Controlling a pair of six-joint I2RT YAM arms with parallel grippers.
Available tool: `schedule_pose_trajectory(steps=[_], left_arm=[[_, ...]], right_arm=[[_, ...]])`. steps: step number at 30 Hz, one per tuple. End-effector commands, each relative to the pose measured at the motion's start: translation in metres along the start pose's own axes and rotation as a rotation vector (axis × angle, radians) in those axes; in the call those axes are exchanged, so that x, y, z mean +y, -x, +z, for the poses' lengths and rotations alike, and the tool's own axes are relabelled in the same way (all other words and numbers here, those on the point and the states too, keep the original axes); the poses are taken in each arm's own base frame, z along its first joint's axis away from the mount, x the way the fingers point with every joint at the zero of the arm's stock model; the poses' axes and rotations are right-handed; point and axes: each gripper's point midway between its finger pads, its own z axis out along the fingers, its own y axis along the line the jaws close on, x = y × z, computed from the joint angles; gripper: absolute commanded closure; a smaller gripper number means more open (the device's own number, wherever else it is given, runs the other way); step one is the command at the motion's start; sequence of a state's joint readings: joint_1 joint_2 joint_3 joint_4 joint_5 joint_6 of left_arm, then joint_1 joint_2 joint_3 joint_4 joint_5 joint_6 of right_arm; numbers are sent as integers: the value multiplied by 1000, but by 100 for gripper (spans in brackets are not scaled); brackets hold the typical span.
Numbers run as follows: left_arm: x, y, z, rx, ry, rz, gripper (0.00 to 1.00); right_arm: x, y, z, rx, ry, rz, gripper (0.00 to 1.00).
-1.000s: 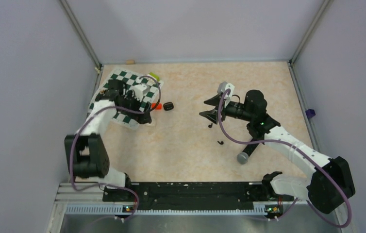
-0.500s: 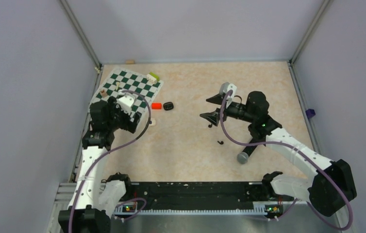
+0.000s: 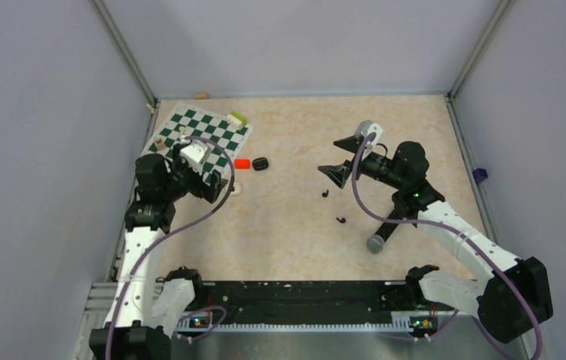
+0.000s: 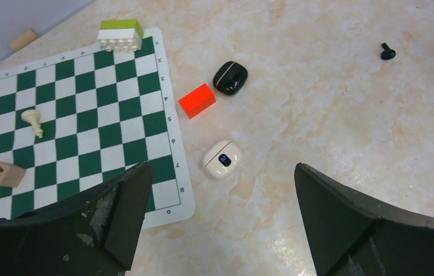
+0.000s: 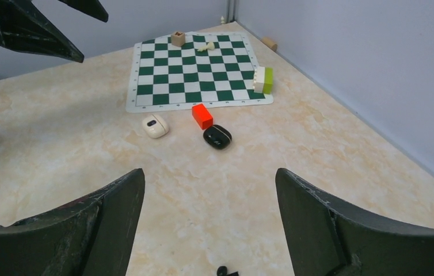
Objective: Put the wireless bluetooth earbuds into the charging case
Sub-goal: Pick up the charging case at the center of the board.
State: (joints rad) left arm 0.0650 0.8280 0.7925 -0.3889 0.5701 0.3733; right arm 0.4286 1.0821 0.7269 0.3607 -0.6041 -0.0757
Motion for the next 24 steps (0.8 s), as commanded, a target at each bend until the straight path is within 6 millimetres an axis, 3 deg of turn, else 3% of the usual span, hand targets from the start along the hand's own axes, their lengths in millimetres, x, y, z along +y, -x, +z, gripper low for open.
schedule_pose_trajectory(steps=[1, 2, 3, 7, 9, 13, 18, 24], left_arm=[[-11, 7, 10, -42, -107, 42, 1], [-9, 5, 13, -38, -103, 46, 1], [-6, 5, 17, -41, -99, 51, 1], [-1, 10, 29, -42, -126, 37, 1], [-6, 12, 33, -40, -177, 24, 1], [-21, 10, 41, -46, -271, 25, 1], [-36, 7, 55, -36, -304, 61, 1], [-51, -3, 70, 3, -329, 126, 1]], right_arm=[[2, 18, -2, -58, 9, -7, 12], [5, 19, -2, -60, 24, 10, 4], [10, 21, -2, -63, 51, 21, 1], [34, 43, -6, -96, 169, 121, 1], [32, 55, -8, -111, 139, 180, 1], [7, 73, -13, -132, -38, 274, 1], [0, 76, -9, -66, -119, 382, 1], [24, 64, 5, -2, -36, 408, 1]])
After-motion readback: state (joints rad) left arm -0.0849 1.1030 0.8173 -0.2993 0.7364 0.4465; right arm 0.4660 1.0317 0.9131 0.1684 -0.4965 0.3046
